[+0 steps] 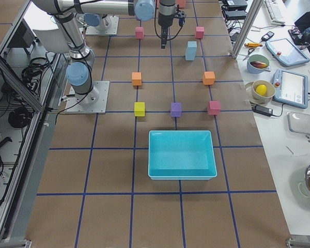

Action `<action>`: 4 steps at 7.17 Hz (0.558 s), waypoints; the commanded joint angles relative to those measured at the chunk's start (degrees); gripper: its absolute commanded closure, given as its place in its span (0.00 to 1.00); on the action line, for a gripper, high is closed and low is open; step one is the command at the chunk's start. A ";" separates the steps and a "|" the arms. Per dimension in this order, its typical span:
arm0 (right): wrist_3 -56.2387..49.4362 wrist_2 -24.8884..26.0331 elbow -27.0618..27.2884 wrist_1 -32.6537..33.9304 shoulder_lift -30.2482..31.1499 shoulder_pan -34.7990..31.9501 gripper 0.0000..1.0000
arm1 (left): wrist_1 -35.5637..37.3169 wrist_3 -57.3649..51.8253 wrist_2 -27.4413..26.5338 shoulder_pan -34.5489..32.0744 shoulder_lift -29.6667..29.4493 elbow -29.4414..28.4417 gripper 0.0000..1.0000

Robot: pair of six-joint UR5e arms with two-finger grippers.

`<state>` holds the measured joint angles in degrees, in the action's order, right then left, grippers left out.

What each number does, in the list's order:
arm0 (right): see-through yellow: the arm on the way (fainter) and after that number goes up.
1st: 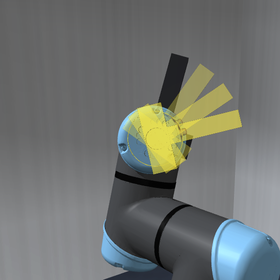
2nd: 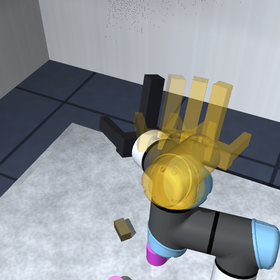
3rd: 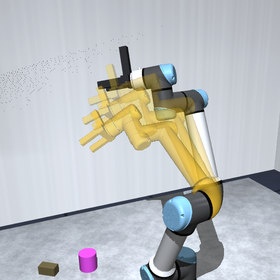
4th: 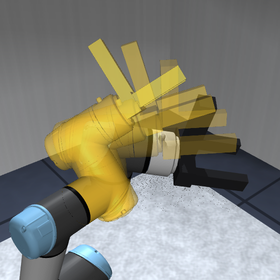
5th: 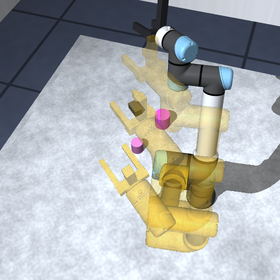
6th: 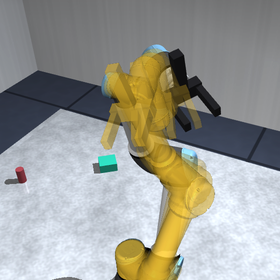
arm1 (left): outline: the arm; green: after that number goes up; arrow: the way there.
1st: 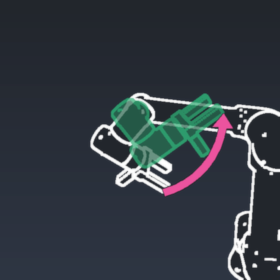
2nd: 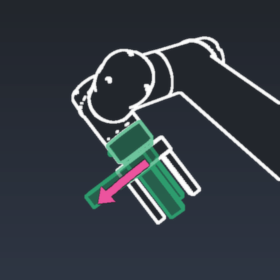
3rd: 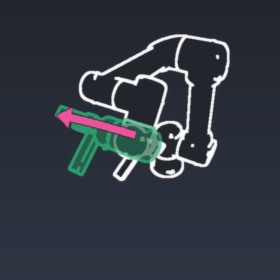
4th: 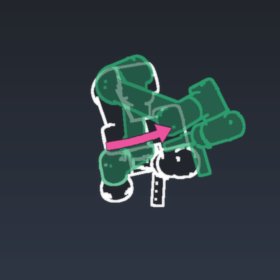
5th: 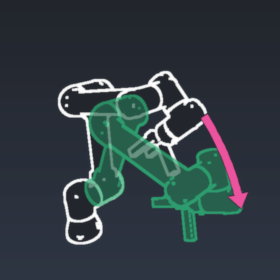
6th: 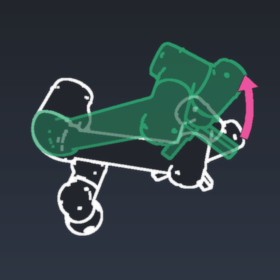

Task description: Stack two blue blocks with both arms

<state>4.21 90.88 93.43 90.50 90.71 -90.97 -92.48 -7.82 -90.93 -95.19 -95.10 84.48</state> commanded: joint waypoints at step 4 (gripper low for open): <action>0.01 0.00 0.00 0.03 0.00 0.00 0.00 | 2.66 0.43 -0.38 0.62 2.63 0.86 0.00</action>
